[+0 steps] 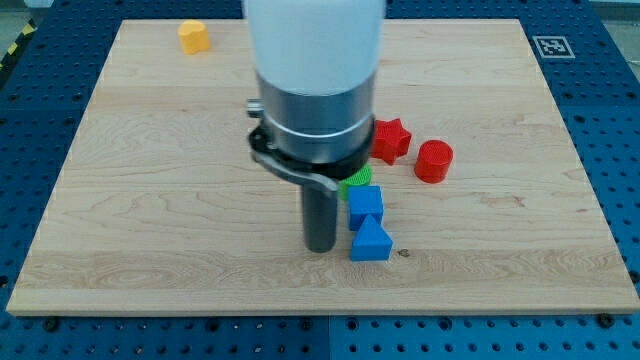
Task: Move the blue triangle towards the right side of the board
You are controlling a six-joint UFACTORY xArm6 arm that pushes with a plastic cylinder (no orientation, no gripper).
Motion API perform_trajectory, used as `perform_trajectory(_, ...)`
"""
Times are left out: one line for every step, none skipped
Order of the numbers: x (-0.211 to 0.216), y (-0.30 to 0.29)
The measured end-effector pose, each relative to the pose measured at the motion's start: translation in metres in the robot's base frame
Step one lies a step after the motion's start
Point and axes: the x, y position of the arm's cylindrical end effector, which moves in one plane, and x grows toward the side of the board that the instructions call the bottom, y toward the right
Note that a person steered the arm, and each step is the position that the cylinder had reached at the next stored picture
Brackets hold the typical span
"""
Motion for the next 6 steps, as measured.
perform_trajectory(0.000,0.018)
perform_trajectory(0.000,0.035)
perform_trajectory(0.008,0.046)
perform_trajectory(0.021,0.061)
perform_trajectory(0.022,0.073)
perform_trajectory(0.022,0.097)
